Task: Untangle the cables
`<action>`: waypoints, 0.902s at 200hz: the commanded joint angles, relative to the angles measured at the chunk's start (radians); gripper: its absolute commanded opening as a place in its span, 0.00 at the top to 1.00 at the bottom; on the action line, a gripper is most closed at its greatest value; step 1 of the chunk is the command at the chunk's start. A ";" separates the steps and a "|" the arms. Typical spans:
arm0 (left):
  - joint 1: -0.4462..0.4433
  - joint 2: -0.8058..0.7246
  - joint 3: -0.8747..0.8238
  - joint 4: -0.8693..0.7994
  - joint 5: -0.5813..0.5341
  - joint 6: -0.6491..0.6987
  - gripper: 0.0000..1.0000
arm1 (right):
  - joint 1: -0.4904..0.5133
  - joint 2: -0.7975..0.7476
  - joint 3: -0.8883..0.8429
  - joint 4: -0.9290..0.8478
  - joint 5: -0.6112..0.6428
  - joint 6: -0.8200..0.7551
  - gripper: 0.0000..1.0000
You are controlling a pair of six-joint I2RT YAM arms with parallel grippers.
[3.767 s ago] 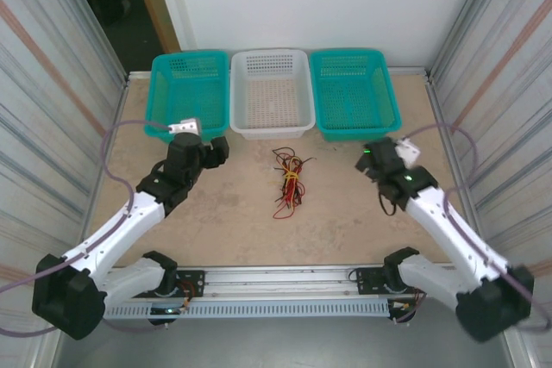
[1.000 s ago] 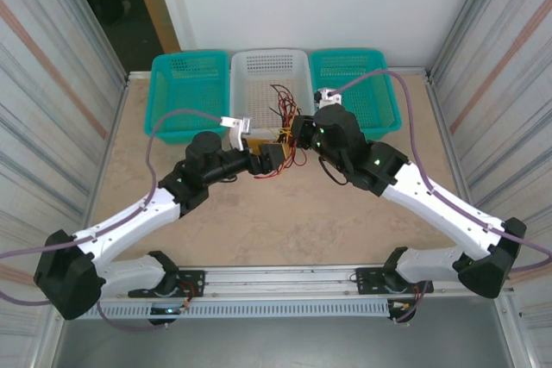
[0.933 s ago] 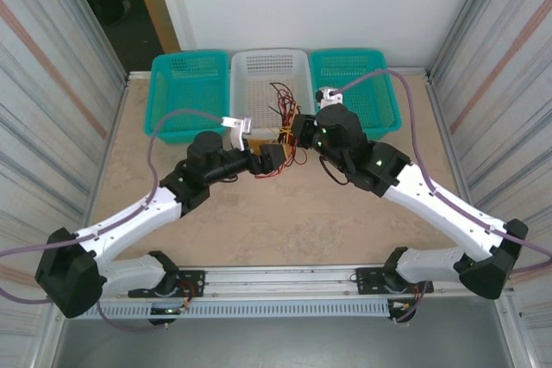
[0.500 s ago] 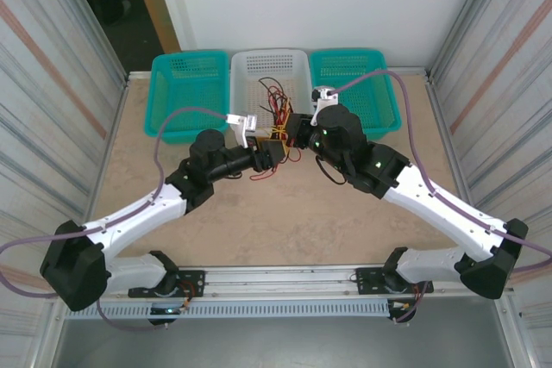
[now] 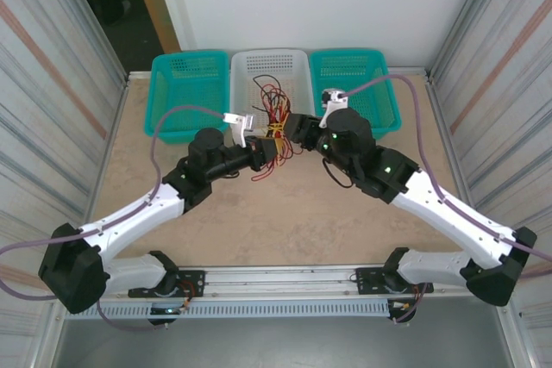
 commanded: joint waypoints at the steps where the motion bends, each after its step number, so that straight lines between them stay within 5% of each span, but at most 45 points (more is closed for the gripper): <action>1: 0.001 -0.032 0.076 -0.132 -0.119 0.140 1.00 | -0.077 -0.047 0.000 -0.080 -0.109 0.064 0.35; 26: -0.017 -0.035 0.110 -0.216 -0.165 0.248 1.00 | -0.180 -0.018 0.041 -0.166 -0.327 0.097 0.30; 55: -0.020 -0.043 0.113 -0.226 -0.179 0.275 1.00 | -0.165 0.024 0.109 -0.237 -0.368 0.066 0.30; 85: -0.020 -0.036 0.119 -0.221 -0.167 0.275 1.00 | -0.138 0.076 0.149 -0.236 -0.380 0.063 0.49; 147: -0.032 -0.039 0.112 -0.208 -0.144 0.294 1.00 | -0.115 0.189 0.222 -0.263 -0.346 0.062 0.62; 180: -0.032 -0.044 0.100 -0.192 -0.142 0.294 1.00 | -0.116 0.210 0.239 -0.304 -0.309 0.058 0.96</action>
